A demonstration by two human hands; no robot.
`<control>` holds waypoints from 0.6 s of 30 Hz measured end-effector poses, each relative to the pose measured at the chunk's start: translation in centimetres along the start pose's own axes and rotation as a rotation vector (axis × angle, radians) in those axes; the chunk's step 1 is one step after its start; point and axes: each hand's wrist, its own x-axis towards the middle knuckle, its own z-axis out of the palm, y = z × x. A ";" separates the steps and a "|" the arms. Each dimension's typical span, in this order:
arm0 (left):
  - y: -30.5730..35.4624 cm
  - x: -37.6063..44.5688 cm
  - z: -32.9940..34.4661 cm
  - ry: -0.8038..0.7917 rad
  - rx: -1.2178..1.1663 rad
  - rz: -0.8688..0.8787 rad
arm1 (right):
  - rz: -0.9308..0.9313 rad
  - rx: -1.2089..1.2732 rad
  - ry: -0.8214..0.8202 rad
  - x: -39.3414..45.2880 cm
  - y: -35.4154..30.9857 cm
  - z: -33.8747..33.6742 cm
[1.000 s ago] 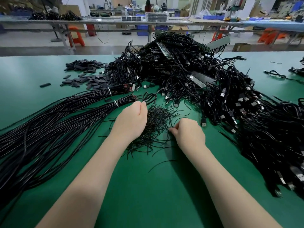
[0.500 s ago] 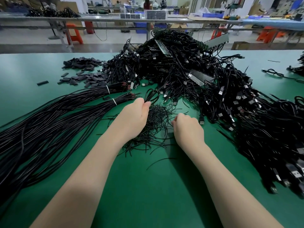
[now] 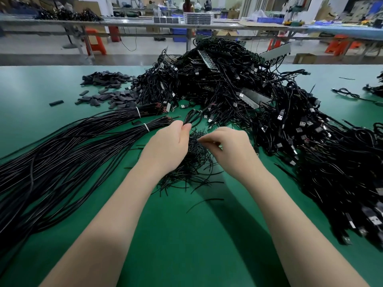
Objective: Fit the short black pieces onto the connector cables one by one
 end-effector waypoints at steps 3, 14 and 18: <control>0.4 -0.1 0.3 -0.048 0.040 0.020 | -0.055 0.095 0.081 0.0 -1.0 -0.6; 1.0 -0.8 0.8 -0.149 0.319 0.048 | 0.150 0.367 0.155 -0.1 -0.8 -1.0; 1.0 -0.8 1.6 -0.206 0.369 0.036 | 0.179 0.420 0.151 0.0 -1.0 -1.2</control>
